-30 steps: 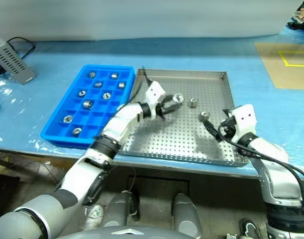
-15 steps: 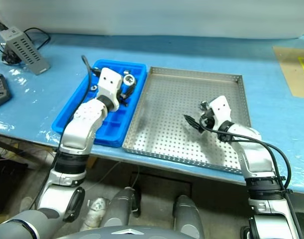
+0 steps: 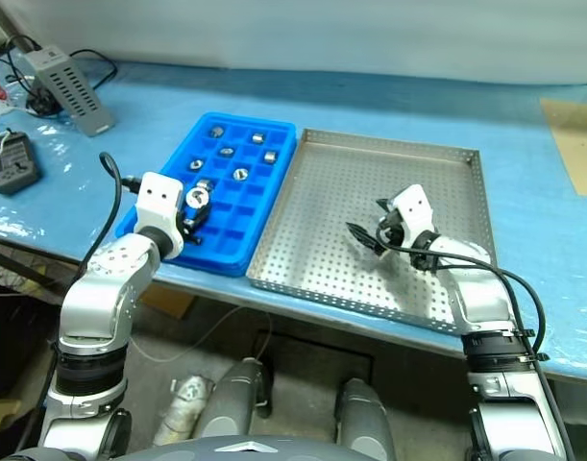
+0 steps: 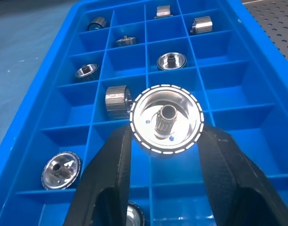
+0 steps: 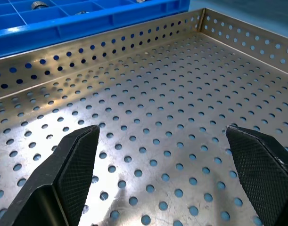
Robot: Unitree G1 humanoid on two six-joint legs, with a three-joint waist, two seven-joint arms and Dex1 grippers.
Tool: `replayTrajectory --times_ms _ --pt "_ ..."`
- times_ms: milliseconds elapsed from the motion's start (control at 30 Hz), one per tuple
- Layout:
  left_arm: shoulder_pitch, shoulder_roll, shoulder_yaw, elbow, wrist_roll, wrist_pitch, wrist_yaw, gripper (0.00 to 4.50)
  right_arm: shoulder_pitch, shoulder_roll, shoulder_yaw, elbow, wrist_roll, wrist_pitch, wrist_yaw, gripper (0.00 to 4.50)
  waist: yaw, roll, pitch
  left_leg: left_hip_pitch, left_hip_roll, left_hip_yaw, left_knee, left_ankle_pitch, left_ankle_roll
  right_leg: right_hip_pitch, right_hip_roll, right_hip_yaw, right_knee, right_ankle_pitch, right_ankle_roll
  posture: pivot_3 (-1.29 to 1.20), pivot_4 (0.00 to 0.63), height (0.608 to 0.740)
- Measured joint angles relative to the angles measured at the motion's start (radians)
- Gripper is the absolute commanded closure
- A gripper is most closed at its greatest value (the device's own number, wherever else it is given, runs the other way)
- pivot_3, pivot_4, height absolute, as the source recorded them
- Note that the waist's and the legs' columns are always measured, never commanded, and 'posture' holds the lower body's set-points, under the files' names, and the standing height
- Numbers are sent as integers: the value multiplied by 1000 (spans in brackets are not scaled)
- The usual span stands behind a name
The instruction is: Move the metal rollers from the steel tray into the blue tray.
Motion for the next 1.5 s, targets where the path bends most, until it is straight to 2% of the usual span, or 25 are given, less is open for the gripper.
replayTrajectory --times_ms 167,367,500,567,633,767,1000,1167,1267,1500 --pt "0 6 -4 1 -15 3 1 2785 -1 0 0 4 -9 -3 3 0 -1 0 0 -1 0 0 -1 0 1 -1 0 0 0 0 0 136 150 740" --pt "11 42 -12 39 -29 5 -5 824 2 0 -1 3 -11 -3 1 0 -4 0 0 -1 0 0 -1 1 0 -1 0 -1 0 0 0 109 150 740" --pt "-68 45 -7 141 -73 -25 -40 824 13 -3 -5 -5 -11 0 -6 0 -1 0 0 -1 -1 0 -1 1 -1 -1 -1 -1 0 0 0 66 150 740" --pt "-156 41 -6 226 -91 -82 -57 824 20 -4 -9 -19 -10 4 -12 0 0 0 0 -1 -1 1 -2 1 -2 -1 -2 -2 0 0 1 47 150 740" --pt "-281 26 -18 356 -100 -201 -91 824 29 -5 -30 -48 2 24 -27 0 0 0 0 -2 -2 1 -1 1 -1 -1 -4 -2 0 1 1 1 150 740" --pt "-429 -42 -82 571 -101 -406 -157 824 47 -7 -98 -116 39 60 -59 0 -10 0 0 -2 -3 3 -1 2 4 0 -5 -1 -2 1 2 -77 150 740" --pt "-650 -227 -140 1198 -99 -756 -309 824 139 -16 -246 -228 67 133 -182 0 -34 -1 0 -3 -3 4 -2 1 6 -2 -5 -1 -3 3 4 -224 150 740" --pt "-812 -345 -128 1582 -79 -919 -319 824 223 -15 -305 -320 66 160 -262 0 -67 -1 0 -3 -3 5 -3 0 7 0 -5 -1 -6 4 6 -309 150 740" --pt "-880 -389 -117 1694 -59 -966 -302 824 297 -7 -337 -381 68 178 -299 0 -86 -1 0 -2 -3 5 -3 0 7 1 -5 -1 -8 4 6 -371 150 740" --pt "-917 -430 -114 1774 -4 -987 -274 824 425 34 -400 -515 73 208 -369 0 -125 -1 0 -1 -3 8 -7 -1 9 3 -5 0 -16 5 9 -483 150 740"
